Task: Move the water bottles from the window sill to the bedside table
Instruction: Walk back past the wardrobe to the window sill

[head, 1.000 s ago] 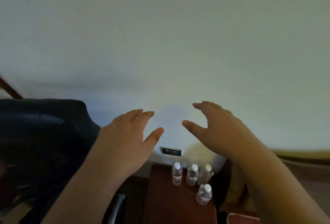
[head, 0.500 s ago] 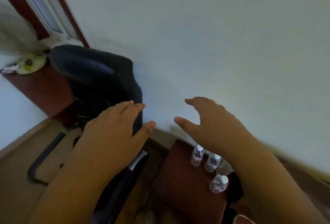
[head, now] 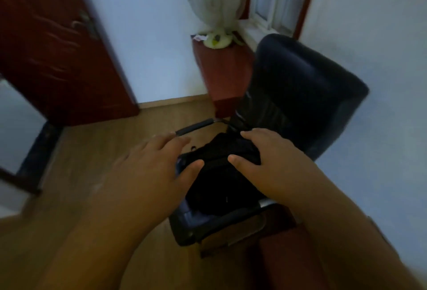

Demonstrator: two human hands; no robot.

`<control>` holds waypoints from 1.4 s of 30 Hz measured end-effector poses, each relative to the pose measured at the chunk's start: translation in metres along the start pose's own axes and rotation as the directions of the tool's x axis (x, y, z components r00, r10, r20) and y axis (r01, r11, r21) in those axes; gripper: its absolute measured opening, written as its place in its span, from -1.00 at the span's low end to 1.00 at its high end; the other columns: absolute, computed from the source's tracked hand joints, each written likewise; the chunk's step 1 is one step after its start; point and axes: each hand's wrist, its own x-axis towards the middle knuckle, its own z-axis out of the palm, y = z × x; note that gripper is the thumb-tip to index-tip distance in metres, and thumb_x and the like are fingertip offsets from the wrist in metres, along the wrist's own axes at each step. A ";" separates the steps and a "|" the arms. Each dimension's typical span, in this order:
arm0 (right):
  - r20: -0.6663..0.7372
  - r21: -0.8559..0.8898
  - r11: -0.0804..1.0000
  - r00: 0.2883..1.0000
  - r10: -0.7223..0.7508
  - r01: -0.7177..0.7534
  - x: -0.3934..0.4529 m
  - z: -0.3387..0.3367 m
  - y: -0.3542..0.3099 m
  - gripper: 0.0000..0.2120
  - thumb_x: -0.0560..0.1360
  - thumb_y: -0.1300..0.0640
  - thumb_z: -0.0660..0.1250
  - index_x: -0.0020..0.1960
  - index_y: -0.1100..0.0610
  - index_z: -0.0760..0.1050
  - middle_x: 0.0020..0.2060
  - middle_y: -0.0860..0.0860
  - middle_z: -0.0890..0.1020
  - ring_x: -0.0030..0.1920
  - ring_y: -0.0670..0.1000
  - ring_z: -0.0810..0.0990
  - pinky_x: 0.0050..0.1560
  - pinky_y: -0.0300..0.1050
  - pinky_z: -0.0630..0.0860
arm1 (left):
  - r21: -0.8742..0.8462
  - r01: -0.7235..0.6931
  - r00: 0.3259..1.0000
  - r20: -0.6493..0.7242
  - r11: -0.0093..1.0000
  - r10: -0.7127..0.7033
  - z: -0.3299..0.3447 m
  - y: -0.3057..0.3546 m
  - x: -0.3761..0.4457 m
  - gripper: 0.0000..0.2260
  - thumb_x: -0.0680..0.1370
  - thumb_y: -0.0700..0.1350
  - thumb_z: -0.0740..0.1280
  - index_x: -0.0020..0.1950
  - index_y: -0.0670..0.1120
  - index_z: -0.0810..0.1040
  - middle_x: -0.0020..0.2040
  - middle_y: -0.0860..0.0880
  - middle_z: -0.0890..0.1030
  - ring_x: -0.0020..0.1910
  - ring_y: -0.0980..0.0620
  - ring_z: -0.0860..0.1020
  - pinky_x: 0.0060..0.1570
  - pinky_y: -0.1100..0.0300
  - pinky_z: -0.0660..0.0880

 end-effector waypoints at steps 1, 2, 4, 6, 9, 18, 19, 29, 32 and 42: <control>0.027 -0.018 0.999 0.998 -0.049 0.049 0.009 0.009 -0.024 -0.36 0.50 -0.37 0.18 0.51 -0.16 0.23 0.49 -0.14 0.27 0.45 0.01 0.30 0.39 0.14 0.36 | 0.004 0.048 0.998 -0.026 0.999 -0.048 -0.006 -0.024 -0.009 -0.41 0.48 0.42 -0.06 0.50 0.31 0.10 0.54 0.20 0.17 0.50 0.12 0.17 0.41 0.02 0.23; 0.057 -0.037 0.994 0.993 -0.103 0.105 0.018 0.020 -0.050 -0.37 0.51 -0.37 0.18 0.50 -0.15 0.23 0.49 -0.14 0.28 0.44 0.00 0.31 0.38 0.13 0.37 | 0.001 0.105 0.993 -0.052 0.994 -0.105 -0.011 -0.047 -0.020 -0.42 0.50 0.42 -0.04 0.50 0.31 0.10 0.54 0.21 0.17 0.50 0.13 0.17 0.41 0.03 0.22; 0.102 -0.064 0.974 0.972 -0.212 0.219 0.031 0.040 -0.099 -0.37 0.51 -0.37 0.18 0.50 -0.15 0.23 0.49 -0.15 0.27 0.45 -0.01 0.31 0.38 0.10 0.38 | 0.001 0.229 0.969 -0.097 0.973 -0.228 -0.022 -0.090 -0.042 -0.43 0.52 0.41 -0.02 0.51 0.31 0.11 0.54 0.22 0.16 0.50 0.14 0.16 0.41 0.03 0.22; 0.133 -0.077 0.943 0.940 -0.313 0.324 0.042 0.060 -0.147 -0.36 0.51 -0.38 0.17 0.51 -0.16 0.22 0.51 -0.15 0.25 0.47 -0.02 0.28 0.41 0.09 0.35 | 0.012 0.341 0.934 -0.121 0.940 -0.337 -0.032 -0.129 -0.063 -0.42 0.51 0.41 -0.02 0.52 0.30 0.11 0.54 0.21 0.16 0.50 0.13 0.17 0.40 0.03 0.24; 0.195 -0.062 0.892 0.882 -0.429 0.448 0.051 0.089 -0.211 -0.35 0.51 -0.36 0.18 0.53 -0.15 0.20 0.53 -0.12 0.23 0.50 -0.01 0.25 0.44 0.10 0.32 | -0.008 0.474 0.871 -0.147 0.881 -0.470 -0.043 -0.178 -0.095 -0.41 0.51 0.42 -0.03 0.52 0.28 0.11 0.54 0.19 0.19 0.49 0.10 0.21 0.42 -0.01 0.29; 0.395 0.045 0.643 0.578 -0.715 0.765 0.058 0.153 -0.328 -0.34 0.52 -0.37 0.17 0.54 -0.18 0.14 0.54 -0.15 0.18 0.47 -0.03 0.27 0.43 0.10 0.32 | -0.114 0.803 0.566 -0.165 0.586 -0.808 -0.043 -0.239 -0.184 -0.43 0.50 0.42 -0.05 0.50 0.31 0.11 0.53 0.20 0.19 0.49 0.08 0.21 0.41 -0.05 0.24; 0.410 0.060 0.604 0.532 -0.741 0.795 0.057 0.156 -0.338 -0.35 0.52 -0.37 0.16 0.53 -0.19 0.14 0.54 -0.16 0.18 0.47 -0.04 0.28 0.41 0.12 0.34 | -0.128 0.836 0.513 -0.163 0.534 -0.843 -0.043 -0.238 -0.192 -0.43 0.51 0.42 -0.03 0.50 0.31 0.10 0.53 0.21 0.18 0.50 0.08 0.20 0.42 -0.05 0.22; 0.483 0.254 0.241 0.093 -0.870 0.937 0.022 0.173 -0.410 -0.31 0.50 -0.39 0.17 0.55 -0.22 0.09 0.54 -0.17 0.21 0.49 -0.02 0.28 0.40 0.20 0.36 | -0.245 0.969 -0.019 -0.240 0.042 -0.971 -0.043 -0.182 -0.256 -0.41 0.50 0.43 -0.04 0.50 0.30 0.10 0.54 0.21 0.17 0.52 0.05 0.18 0.42 -0.08 0.22; 0.521 0.286 0.172 -0.002 -0.854 0.943 0.010 0.185 -0.416 -0.29 0.50 -0.38 0.18 0.56 -0.22 0.04 0.56 -0.17 0.16 0.52 -0.02 0.21 0.42 0.22 0.32 | -0.273 0.961 -0.118 -0.230 -0.052 -0.966 -0.037 -0.167 -0.269 -0.40 0.49 0.44 -0.05 0.51 0.31 0.09 0.54 0.22 0.16 0.53 0.04 0.17 0.44 -0.10 0.21; 0.565 0.322 0.075 -0.128 -0.815 0.944 -0.038 0.225 -0.461 -0.30 0.51 -0.37 0.18 0.56 -0.24 0.04 0.57 -0.19 0.12 0.54 -0.04 0.15 0.46 0.20 0.27 | -0.328 0.933 -0.230 -0.222 -0.150 -0.948 -0.023 -0.182 -0.320 -0.39 0.49 0.44 -0.05 0.52 0.28 0.11 0.53 0.23 0.18 0.52 0.06 0.17 0.42 -0.08 0.21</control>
